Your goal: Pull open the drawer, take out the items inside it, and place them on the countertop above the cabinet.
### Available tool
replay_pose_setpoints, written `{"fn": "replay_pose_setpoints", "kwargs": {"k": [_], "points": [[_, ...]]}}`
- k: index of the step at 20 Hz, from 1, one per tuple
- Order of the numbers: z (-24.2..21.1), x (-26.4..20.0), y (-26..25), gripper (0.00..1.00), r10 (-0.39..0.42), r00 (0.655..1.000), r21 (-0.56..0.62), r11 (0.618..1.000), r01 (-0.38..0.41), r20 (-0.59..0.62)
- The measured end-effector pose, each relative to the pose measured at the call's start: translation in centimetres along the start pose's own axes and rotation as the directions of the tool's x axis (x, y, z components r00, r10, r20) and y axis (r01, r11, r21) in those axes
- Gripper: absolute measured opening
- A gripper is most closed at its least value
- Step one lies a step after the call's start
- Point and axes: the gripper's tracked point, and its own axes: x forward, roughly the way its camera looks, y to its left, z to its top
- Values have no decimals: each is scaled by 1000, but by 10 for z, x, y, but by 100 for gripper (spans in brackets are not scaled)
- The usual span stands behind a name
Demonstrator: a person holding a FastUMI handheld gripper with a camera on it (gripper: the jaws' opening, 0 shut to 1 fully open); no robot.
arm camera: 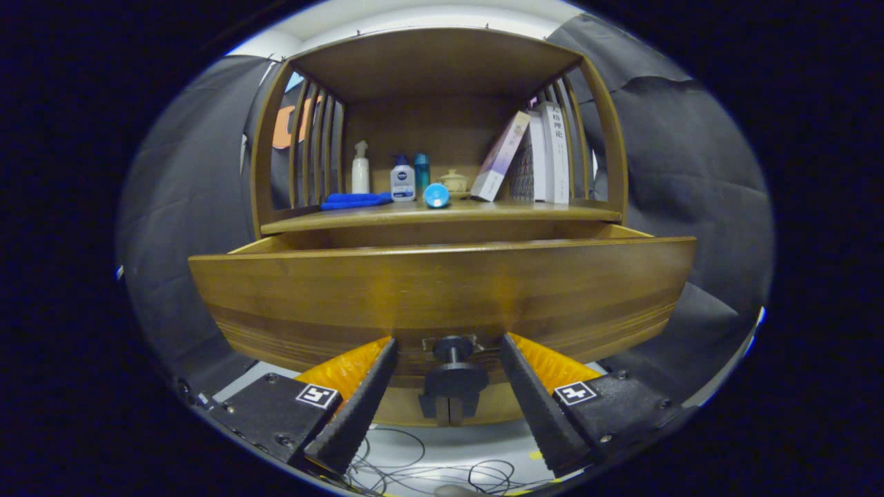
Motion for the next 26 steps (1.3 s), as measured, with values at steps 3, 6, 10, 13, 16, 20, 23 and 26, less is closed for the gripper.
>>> {"fn": "replay_pose_setpoints", "kwargs": {"k": [3, 6, 10, 13, 16, 20, 23, 26], "points": [[5, 14, 4, 99, -12, 1000, 0, 1000, 12, 12], [10, 29, 6, 99, -4, 1000, 19, 1000, 4, 9], [23, 55, 7, 99, -3, 1000, 22, 1000, 4, -5], [28, 74, 9, 99, 14, 1000, 59, 998, -14, -4], [33, 94, 9, 99, 12, 1000, 43, 999, -13, 22], [20, 113, 16, 99, 10, 997, -7, 1000, -10, -75], [23, 117, 14, 99, 6, 999, 15, 1000, -5, -39], [22, 116, 14, 99, 8, 999, 18, 1000, -7, -50]]}}
